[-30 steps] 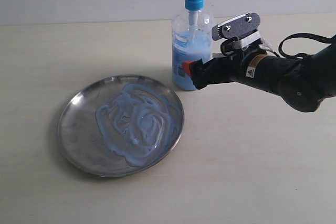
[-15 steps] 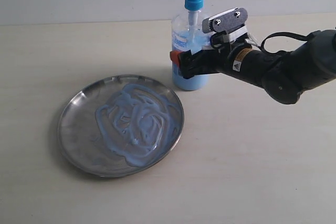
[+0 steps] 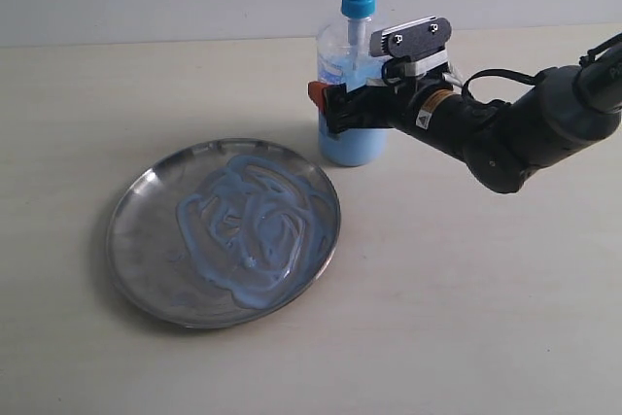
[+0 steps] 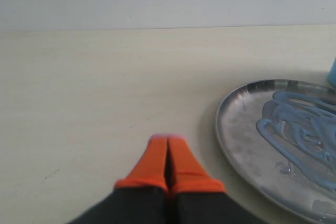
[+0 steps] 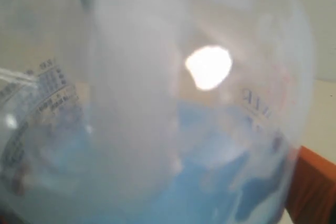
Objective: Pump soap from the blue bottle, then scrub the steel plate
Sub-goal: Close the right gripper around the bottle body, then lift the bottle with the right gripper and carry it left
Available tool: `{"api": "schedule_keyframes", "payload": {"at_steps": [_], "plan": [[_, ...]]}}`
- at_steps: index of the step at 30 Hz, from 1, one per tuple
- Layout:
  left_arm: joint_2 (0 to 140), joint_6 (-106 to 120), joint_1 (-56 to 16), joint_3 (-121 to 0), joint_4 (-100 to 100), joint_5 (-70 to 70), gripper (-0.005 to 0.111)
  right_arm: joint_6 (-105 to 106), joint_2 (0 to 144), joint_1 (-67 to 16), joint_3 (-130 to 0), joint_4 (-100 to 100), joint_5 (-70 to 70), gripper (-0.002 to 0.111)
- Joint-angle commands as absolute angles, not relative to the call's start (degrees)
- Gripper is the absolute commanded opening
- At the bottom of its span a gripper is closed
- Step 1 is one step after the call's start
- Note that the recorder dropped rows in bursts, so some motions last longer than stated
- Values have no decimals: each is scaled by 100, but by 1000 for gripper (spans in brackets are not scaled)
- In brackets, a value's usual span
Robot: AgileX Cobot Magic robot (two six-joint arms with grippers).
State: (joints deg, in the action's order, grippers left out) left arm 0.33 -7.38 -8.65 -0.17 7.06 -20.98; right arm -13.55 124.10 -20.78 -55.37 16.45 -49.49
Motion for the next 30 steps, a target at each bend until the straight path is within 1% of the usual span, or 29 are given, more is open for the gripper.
{"api": "schedule_keyframes", "payload": {"at_steps": [1, 2, 3, 4, 5, 6, 9, 10, 11, 12, 13, 20, 26, 30], "plan": [[0, -732, -855, 0, 735, -1984, 0, -1491, 12403, -2068, -5590, 1579, -5239, 104], [0, -732, -855, 0, 735, -1984, 0, -1522, 12403, -2068, -5590, 1613, -5239, 103], [0, -732, -855, 0, 735, -1984, 0, -1565, 12403, -2068, -5590, 1747, -5309, 96], [0, -732, -855, 0, 735, -1984, 0, -1593, 12403, -2068, -5590, 1819, -5349, 91], [0, -732, -855, 0, 735, -1984, 0, -1663, 12403, -2068, -5590, 1883, -5363, 76], [0, -732, -855, 0, 735, -1984, 0, -1668, 12403, -2068, -5590, 1830, -5288, 64], [0, -732, -855, 0, 735, -1984, 0, -1695, 12403, -2068, -5590, 1764, -5073, 23], [0, -732, -855, 0, 735, -1984, 0, -1695, 12403, -2068, -5590, 1808, -5073, 12], [0, -732, -855, 0, 735, -1984, 0, -1695, 12362, -2068, -5590, 1821, -5073, 4], [0, -732, -855, 0, 735, -1984, 0, -1695, 12304, -2068, -5590, 1821, -5073, 1], [0, -732, -855, 0, 735, -1984, 0, -1709, 12255, -2068, -5590, 1821, -5073, 0], [0, -732, -855, 0, 735, -1984, 0, -1588, 11713, -2068, -5590, 1811, -4427, 0], [0, -732, -855, 0, 735, -1984, 0, -1566, 11279, -2068, -5590, 2020, -4269, 0], [0, -732, -855, 0, 735, -1984, 0, -1493, 10919, -2068, -5590, 2059, -3907, 0]]}}
